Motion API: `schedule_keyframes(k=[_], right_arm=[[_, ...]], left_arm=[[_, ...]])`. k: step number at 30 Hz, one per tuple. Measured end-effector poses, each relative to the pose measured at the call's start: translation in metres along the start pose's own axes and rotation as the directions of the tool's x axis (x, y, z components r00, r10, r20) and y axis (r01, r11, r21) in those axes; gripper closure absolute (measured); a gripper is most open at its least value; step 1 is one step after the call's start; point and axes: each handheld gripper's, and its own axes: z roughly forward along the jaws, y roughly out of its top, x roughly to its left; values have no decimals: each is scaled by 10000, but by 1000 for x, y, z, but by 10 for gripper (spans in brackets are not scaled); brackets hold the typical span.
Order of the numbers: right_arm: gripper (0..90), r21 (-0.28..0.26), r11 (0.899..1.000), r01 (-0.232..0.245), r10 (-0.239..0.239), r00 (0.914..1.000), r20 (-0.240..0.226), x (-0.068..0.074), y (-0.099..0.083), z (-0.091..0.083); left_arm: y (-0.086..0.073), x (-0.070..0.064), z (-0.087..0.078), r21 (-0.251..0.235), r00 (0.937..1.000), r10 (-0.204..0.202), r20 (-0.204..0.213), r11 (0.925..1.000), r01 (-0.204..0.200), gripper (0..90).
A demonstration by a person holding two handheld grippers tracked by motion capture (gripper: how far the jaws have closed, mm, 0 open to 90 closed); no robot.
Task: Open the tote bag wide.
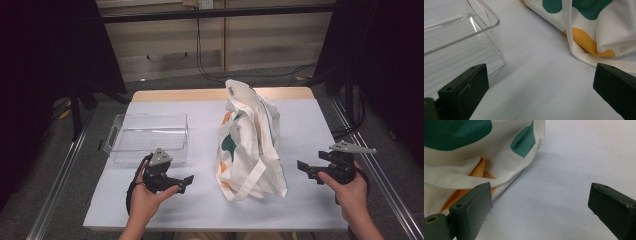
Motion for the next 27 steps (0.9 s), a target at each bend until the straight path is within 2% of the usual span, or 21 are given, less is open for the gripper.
schedule_keyframes(k=[4, 7, 8, 9, 11, 13, 14, 20, 27], right_arm=[[52, 29, 9998, 202, -202, 9998, -18, 0, 1, 2], [54, -32, 9998, 192, -192, 9998, -13, -3, 2, 2], [56, -55, 9999, 150, -149, 9998, 122, -5, 3, 2], [56, -55, 9999, 150, -149, 9998, 122, -5, 3, 2], [52, -80, 10000, -24, 25, 10000, 81, -6, 3, 2], [55, -48, 9998, 199, -198, 9997, 158, -5, 7, 3], [55, -48, 9998, 199, -198, 9997, 158, -5, 7, 3], [62, -129, 9992, 379, -377, 9992, 111, -1, 23, 8], [70, -165, 9982, 581, -581, 9983, 4, 1, 40, 19]], left_arm=[[6, -2, 2, -4, 9999, 138, -64, 9999, -138, 3], [11, -4, 4, -8, 9994, 333, -109, 9994, -333, 10], [13, -5, 4, -19, 9993, 355, -119, 9994, -355, 13], [15, -5, 4, -18, 9991, 416, -21, 9991, -416, 13], [20, -7, 5, 20, 9985, 542, -68, 9985, -542, 26], [31, -8, 5, -302, 9991, 420, 75, 9987, -418, 28], [31, -8, 5, -302, 9991, 420, 75, 9987, -418, 29], [64, -14, 15, -466, 9991, 419, 1, 9980, -419, 37], [81, -18, 27, -603, 9983, 552, 171, 9967, -541, 79]])
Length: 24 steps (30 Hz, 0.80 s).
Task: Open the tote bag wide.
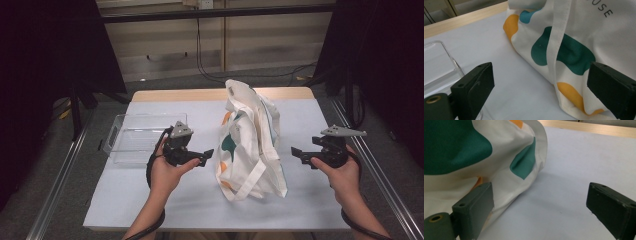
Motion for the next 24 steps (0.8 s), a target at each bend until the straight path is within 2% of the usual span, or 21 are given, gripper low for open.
schedule_keyframes(k=[4, 6, 10, 13, 15, 17, 21, 22, 24], right_arm=[[75, -70, 10000, -7, 7, 10000, -3, 0, 6, 2], [88, -115, 9999, 76, -76, 10000, 2, -1, 11, 5], [100, -99, 9999, 37, -38, 9999, -97, 0, 17, 13], [110, -74, 10000, 58, -59, 9998, -173, 0, 20, 17], [125, -116, 9999, 45, -48, 9996, -275, 2, 23, 22], [133, -87, 9999, 127, -130, 9993, -341, 4, 25, 26], [156, -93, 9997, 237, -241, 9989, -409, 6, 28, 31], [161, -76, 9994, 337, -340, 9983, -469, 7, 30, 34], [170, -88, 9992, 390, -394, 9983, -441, 8, 33, 36]], left_arm=[[3, 0, 5, 47, 10000, 6, 58, 10000, -6, 112], [5, 0, 7, 154, 9999, 143, 86, 9998, -145, 132], [10, -2, 14, 34, 9997, 34, 251, 10000, -35, 178], [12, -2, 15, 135, 9999, 115, 114, 9998, -116, 197], [15, -3, 18, 61, 9997, -20, 250, 10000, 18, 227], [18, -4, 19, 154, 9998, 27, 218, 9999, -30, 231], [23, -6, 22, 90, 9996, 45, 267, 9999, -47, 296], [27, -7, 23, 48, 9991, 10, 430, 10000, -12, 313], [30, -9, 25, 54, 9987, 123, 487, 9999, -125, 323]])
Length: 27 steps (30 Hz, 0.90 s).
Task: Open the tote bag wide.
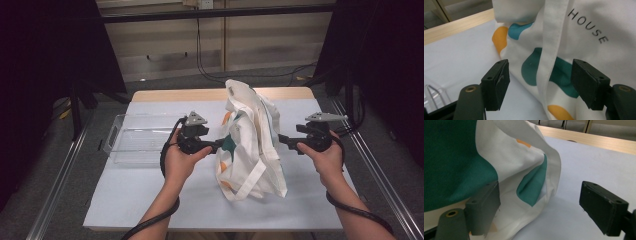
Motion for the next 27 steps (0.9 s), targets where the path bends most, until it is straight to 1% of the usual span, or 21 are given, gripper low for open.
schedule_keyframes(k=[2, 6, 7, 9, 10, 11, 12, 13, 14, 15, 17, 18, 19, 20, 21, 22, 23, 24, 25, 26, 27], right_arm=[[184, -41, 10000, -11, 11, 10000, -64, 0, 3, 2], [213, -151, 9999, 65, -66, 9999, -82, 1, 9, 5], [216, -163, 9999, 50, -51, 10000, -74, 1, 10, 6], [234, -181, 9998, 11, -12, 10000, -93, 0, 10, 7], [249, -234, 9997, -1, -3, 9998, -179, 0, 11, 8], [250, -265, 9996, 14, -21, 9997, -251, 1, 12, 9], [269, -257, 9996, 110, -115, 9997, -208, 2, 14, 11], [286, -266, 9995, 160, -166, 9996, -250, 2, 15, 13], [288, -277, 9995, 172, -180, 9994, -293, 3, 16, 14], [289, -303, 9992, 252, -262, 9992, -318, 3, 18, 14], [289, -334, 9991, 262, -270, 9994, -236, 4, 20, 15], [290, -318, 9992, 240, -248, 9994, -257, 5, 21, 16], [304, -298, 9989, 353, -363, 9988, -327, 5, 25, 18], [305, -305, 9987, 420, -429, 9986, -303, 6, 27, 18], [307, -339, 9986, 405, -415, 9987, -309, 6, 28, 18], [320, -429, 9982, 415, -430, 9985, -351, 6, 31, 19], [337, -499, 9976, 479, -498, 9980, -379, 7, 33, 19], [348, -517, 9976, 471, -490, 9982, -354, 7, 35, 19], [376, -560, 9971, 524, -544, 9979, -351, 8, 36, 20], [376, -560, 9971, 524, -544, 9979, -351, 8, 36, 20], [422, -636, 9960, 628, -661, 9965, -512, 10, 39, 21]], left_arm=[[3, -1, 2, -96, 10000, -27, 3, 10000, 27, 342], [7, -2, 6, -21, 10000, -16, 77, 10000, 16, 350], [7, -3, 7, -96, 9998, -155, 153, 9998, 157, 353], [8, -3, 7, -4, 9998, -120, 139, 9999, 120, 362], [8, -3, 8, -23, 9997, -98, 230, 9999, 98, 366], [9, -4, 9, 47, 9998, -83, 202, 10000, 82, 381], [10, -5, 10, 123, 9999, -9, 130, 9999, 7, 392], [10, -5, 11, 83, 9999, 27, 160, 10000, -28, 418], [10, -6, 12, 55, 9999, -49, 126, 10000, 49, 430], [11, -5, 12, 127, 10000, 15, 67, 9999, -16, 449], [11, -5, 13, 169, 10000, 7, 98, 9999, -8, 530], [12, -5, 12, 290, 9999, 75, 94, 9996, -78, 530], [13, -4, 13, 239, 9999, -44, 162, 9997, 40, 586], [13, -4, 13, 218, 9998, -151, 100, 9997, 149, 610], [13, -4, 13, 218, 9998, -151, 100, 9997, 149, 628], [14, -2, 12, 404, 9999, -102, 85, 9991, 99, 652], [14, -2, 13, 247, 9992, -334, 208, 9992, 329, 670], [14, -2, 14, 331, 9993, -284, 258, 9991, 275, 700], [14, -2, 14, 412, 9992, -335, 218, 9986, 326, 732], [14, -2, 14, 412, 9992, -335, 218, 9986, 326, 759], [14, -1, 13, 443, 9991, -315, 272, 9986, 303, 792]])
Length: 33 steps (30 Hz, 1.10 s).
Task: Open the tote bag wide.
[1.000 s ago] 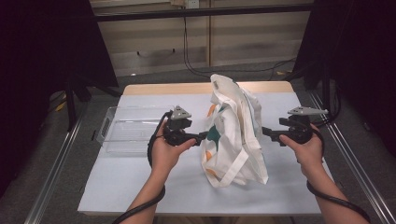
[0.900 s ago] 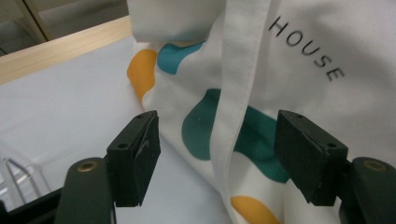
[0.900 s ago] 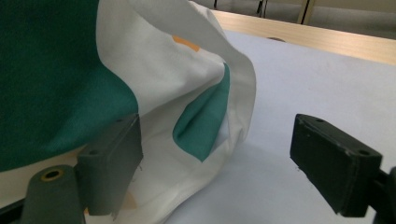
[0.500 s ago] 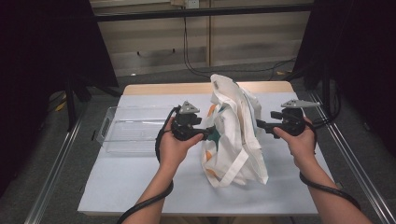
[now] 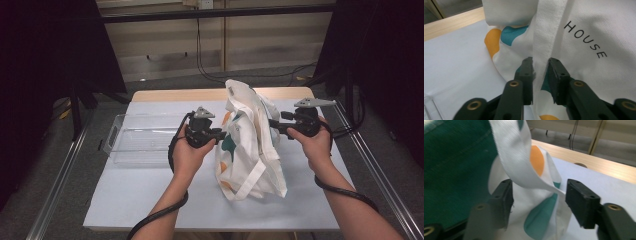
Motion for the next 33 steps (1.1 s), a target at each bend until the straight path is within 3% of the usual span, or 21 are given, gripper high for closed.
schedule_keyframes(k=[1, 2, 7, 8, 14, 17, 18, 19, 23, 26, 30, 33], right_arm=[[422, 0, 10000, 0, 0, 10000, 0, 0, 0, 0], [479, -38, 9998, 216, -216, 9997, 139, 2, 2, 0], [628, -120, 9993, 362, -359, 9991, 227, 3, 4, 2], [700, -150, 9994, 320, -318, 9994, 169, 3, 3, 1], [857, -158, 9998, 108, -107, 9999, 106, -4, -2, -1], [896, -120, 9999, -28, 29, 10000, 59, -5, -4, -1], [899, -76, 9999, -91, 92, 9999, 79, -7, -6, -1], [900, 15, 9998, -199, 199, 9996, 205, -11, -11, -1], [900, 175, 9990, -421, 415, 9986, 313, -19, -21, -4], [834, 271, 9992, -287, 280, 9993, 262, -19, -23, -5], [552, 141, 9991, -394, 390, 9988, 287, -16, -19, -3], [410, 11, 9995, -322, 321, 9986, 413, -13, -12, 0]], left_arm=[[0, 0, 0, -129, 10000, -54, 24, 9999, 54, 792], [1, -1, 0, -2, 10000, 13, -39, 10000, -13, 826], [1, 1, -2, 114, 9999, 20, -146, 9999, -19, 867], [1, 1, -2, 51, 9998, -106, -161, 9999, 107, 870], [-3, 8, -8, 139, 9993, -276, -270, 9995, 280, 876], [-7, 10, -8, -67, 9974, -583, -416, 9983, 580, 877], [-7, 13, -9, 127, 9982, -457, -382, 9988, 462, 878], [-10, 14, -10, -1, 9962, -721, -489, 9974, 722, 878], [-14, 20, -14, 34, 9947, -809, -634, 9967, 813, 878], [-14, 22, -16, 148, 9960, -645, -614, 9977, 655, 878], [-13, 20, -13, -3, 9954, -788, -548, 9969, 789, 877], [-11, 17, -12, 126, 9960, -693, -555, 9975, 701, 877]])
